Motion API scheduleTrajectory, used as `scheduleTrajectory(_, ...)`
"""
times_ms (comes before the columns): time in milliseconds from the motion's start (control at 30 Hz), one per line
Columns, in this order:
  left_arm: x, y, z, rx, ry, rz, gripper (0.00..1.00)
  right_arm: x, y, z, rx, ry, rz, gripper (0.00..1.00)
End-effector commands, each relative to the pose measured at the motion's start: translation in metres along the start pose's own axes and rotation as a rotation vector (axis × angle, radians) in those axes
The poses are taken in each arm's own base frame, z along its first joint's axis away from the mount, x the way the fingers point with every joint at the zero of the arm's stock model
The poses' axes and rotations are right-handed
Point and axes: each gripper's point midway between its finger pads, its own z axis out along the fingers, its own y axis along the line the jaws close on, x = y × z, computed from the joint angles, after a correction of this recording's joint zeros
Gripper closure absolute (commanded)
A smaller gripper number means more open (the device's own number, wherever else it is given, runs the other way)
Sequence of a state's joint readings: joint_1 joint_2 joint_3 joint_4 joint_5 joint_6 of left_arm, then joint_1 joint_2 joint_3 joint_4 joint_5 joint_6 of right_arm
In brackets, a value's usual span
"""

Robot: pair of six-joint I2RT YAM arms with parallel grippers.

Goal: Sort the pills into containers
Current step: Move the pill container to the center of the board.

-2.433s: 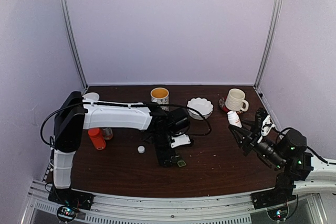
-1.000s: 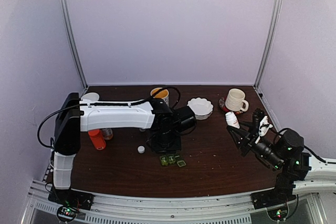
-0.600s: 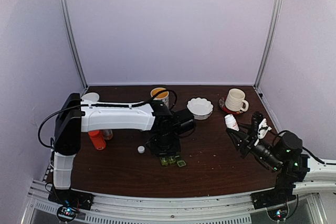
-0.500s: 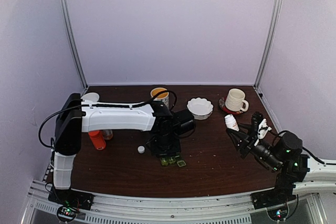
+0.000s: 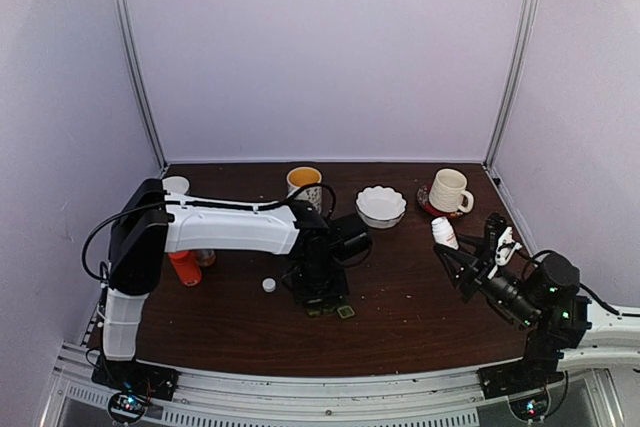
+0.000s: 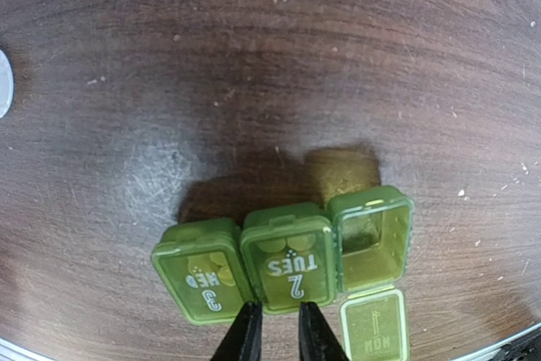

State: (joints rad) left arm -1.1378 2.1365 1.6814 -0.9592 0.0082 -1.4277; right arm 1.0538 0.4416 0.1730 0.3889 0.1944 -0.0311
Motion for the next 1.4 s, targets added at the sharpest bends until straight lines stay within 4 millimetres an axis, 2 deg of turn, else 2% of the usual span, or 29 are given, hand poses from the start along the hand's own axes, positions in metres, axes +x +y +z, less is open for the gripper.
scheduleTrajectory(0,-0.006,0.012,0.002,-0.071,-0.037,-0.007,0.82,-0.005,0.000,-0.002,-0.003,-0.030,0.001,0.84)
scheduleTrajectory(133,-0.019,0.016,-0.025,-0.087,-0.127,-0.014,0.82,-0.006,-0.001,-0.002,-0.001,-0.030,0.000,0.84)
scheduleTrajectory(233,-0.022,0.022,-0.030,-0.105,-0.153,-0.022,0.82,-0.004,-0.001,-0.001,0.000,-0.027,-0.001,0.84)
scheduleTrajectory(433,-0.008,0.018,0.010,-0.079,-0.044,-0.016,0.82,-0.003,0.000,0.000,-0.003,-0.021,-0.003,0.84)
scheduleTrajectory(567,-0.002,0.017,0.018,-0.078,-0.005,-0.009,0.82,-0.002,0.001,0.001,-0.006,-0.016,-0.003,0.84)
scheduleTrajectory(633,-0.006,0.016,0.011,-0.073,-0.029,-0.008,0.82,-0.002,0.001,0.001,-0.005,-0.015,-0.004,0.84)
scheduleTrajectory(833,-0.025,0.016,-0.032,-0.050,-0.145,-0.002,0.79,-0.002,0.001,0.001,-0.004,-0.014,-0.005,0.83)
scheduleTrajectory(900,-0.027,0.019,-0.038,-0.045,-0.161,0.008,0.77,-0.001,0.001,0.001,-0.004,-0.014,-0.005,0.83)
scheduleTrajectory(1033,-0.028,0.022,-0.046,-0.027,-0.183,0.093,0.76,-0.001,0.001,0.002,-0.005,-0.013,-0.006,0.83)
scheduleTrajectory(1167,-0.029,0.024,-0.053,-0.001,-0.199,0.314,0.76,-0.002,0.001,0.002,-0.006,-0.015,-0.006,0.83)
scheduleTrajectory(1200,-0.027,0.025,-0.054,0.008,-0.191,0.338,0.72,-0.002,0.001,0.001,-0.006,-0.015,-0.006,0.83)
scheduleTrajectory(1233,-0.024,0.029,-0.053,0.007,-0.173,0.353,0.61,-0.002,0.001,0.001,-0.007,-0.015,-0.005,0.83)
scheduleTrajectory(1367,-0.002,0.028,-0.039,0.076,-0.066,0.340,0.57,-0.002,0.001,0.002,-0.007,-0.015,-0.005,0.82)
